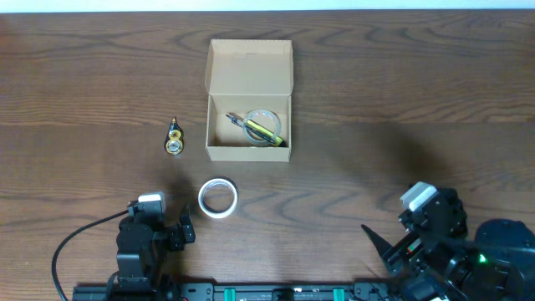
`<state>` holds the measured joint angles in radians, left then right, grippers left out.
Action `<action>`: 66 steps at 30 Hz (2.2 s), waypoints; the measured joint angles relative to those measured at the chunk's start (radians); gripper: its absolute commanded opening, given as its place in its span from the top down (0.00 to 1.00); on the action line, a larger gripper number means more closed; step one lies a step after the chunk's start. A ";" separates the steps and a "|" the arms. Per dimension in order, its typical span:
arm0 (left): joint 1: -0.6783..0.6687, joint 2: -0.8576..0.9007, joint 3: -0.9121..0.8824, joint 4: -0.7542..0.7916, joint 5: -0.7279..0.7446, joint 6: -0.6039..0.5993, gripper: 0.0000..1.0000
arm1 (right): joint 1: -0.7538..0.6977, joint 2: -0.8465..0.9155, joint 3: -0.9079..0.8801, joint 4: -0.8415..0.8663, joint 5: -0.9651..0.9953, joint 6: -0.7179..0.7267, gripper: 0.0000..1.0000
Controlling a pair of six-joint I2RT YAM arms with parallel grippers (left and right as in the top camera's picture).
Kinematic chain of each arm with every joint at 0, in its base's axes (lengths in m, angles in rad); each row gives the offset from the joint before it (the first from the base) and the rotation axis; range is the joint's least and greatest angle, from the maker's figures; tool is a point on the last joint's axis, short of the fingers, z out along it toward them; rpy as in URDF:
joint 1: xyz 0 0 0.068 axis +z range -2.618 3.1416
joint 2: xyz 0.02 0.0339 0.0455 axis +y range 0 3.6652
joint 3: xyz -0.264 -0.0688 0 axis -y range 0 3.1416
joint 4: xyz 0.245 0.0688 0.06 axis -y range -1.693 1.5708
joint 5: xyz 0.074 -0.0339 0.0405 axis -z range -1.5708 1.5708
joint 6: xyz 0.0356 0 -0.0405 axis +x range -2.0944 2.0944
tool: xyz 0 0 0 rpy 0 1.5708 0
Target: Pack container
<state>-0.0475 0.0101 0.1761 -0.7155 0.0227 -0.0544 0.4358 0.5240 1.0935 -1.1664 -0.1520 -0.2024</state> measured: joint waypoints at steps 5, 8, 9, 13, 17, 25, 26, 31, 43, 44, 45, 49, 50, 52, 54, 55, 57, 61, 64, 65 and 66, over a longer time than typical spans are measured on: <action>0.000 0.000 0.000 0.000 0.000 0.000 0.05 | -0.058 -0.084 -0.114 0.073 0.021 -0.076 0.01; 0.000 0.000 0.000 0.001 0.000 0.000 0.05 | -0.142 -0.182 -0.264 0.160 0.022 -0.095 0.01; 0.000 0.000 0.000 0.001 0.000 0.000 0.05 | -0.166 -0.209 -0.308 0.180 0.021 -0.097 0.01; 0.000 0.000 0.000 0.001 0.000 0.000 0.05 | -0.292 -0.351 -0.557 0.293 0.011 -0.104 0.01; 0.000 0.000 0.000 0.000 0.000 0.000 0.05 | -0.358 -0.450 -0.734 0.349 0.011 -0.106 0.01; 0.000 0.000 0.000 0.000 0.000 0.000 0.05 | -0.374 -0.507 -0.875 0.365 0.010 -0.106 0.01; 0.000 0.000 0.000 0.000 0.000 0.000 0.04 | -0.374 -0.507 -0.882 0.365 0.010 -0.106 0.01; 0.000 0.000 0.000 0.000 0.000 0.000 0.05 | -0.374 -0.507 -0.903 0.364 0.010 -0.106 0.01; 0.000 0.000 0.000 0.000 0.000 0.000 0.05 | -0.374 -0.507 -0.904 0.365 0.010 -0.106 0.01; 0.000 0.000 0.000 0.000 0.000 0.000 0.05 | -0.374 -0.507 -0.904 0.365 0.010 -0.106 0.01; 0.000 0.000 0.000 0.000 0.000 0.000 0.05 | -0.374 -0.507 -0.904 0.365 0.010 -0.106 0.01; 0.000 0.000 0.000 0.000 0.000 0.000 0.05 | -0.374 -0.507 -0.904 0.365 0.010 -0.106 0.01; 0.000 0.000 0.000 0.000 0.000 0.000 0.05 | -0.374 -0.507 -0.904 0.364 0.010 -0.106 0.01; 0.000 0.000 0.000 0.000 0.000 0.000 0.05 | -0.374 -0.507 -0.904 0.365 0.010 -0.106 0.01; 0.000 0.000 0.000 0.000 0.000 0.000 0.05 | -0.374 -0.507 -0.904 0.365 0.010 -0.106 0.01; 0.000 0.000 0.000 0.000 0.000 0.000 0.05 | -0.374 -0.507 -0.904 0.365 0.010 -0.106 0.01; 0.000 0.000 0.000 0.000 0.000 0.000 0.04 | -0.374 -0.507 -0.904 0.365 0.010 -0.106 0.01; 0.000 0.000 0.000 0.001 0.000 0.000 0.05 | -0.374 -0.507 -0.904 0.365 0.010 -0.106 0.01; 0.000 0.000 -0.003 0.036 0.000 0.000 0.05 | -0.374 -0.507 -0.904 0.365 0.010 -0.106 0.01; 0.000 0.003 -0.005 0.067 0.000 0.000 0.05 | -0.374 -0.507 -0.904 0.365 0.010 -0.106 0.01; 0.000 0.012 -0.005 0.103 0.000 0.000 0.04 | -0.374 -0.508 -0.904 0.365 0.010 -0.106 0.01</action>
<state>-0.0475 0.0223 0.1711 -0.6128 0.0231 -0.0544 0.0620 0.0162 0.1894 -0.8017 -0.1417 -0.3084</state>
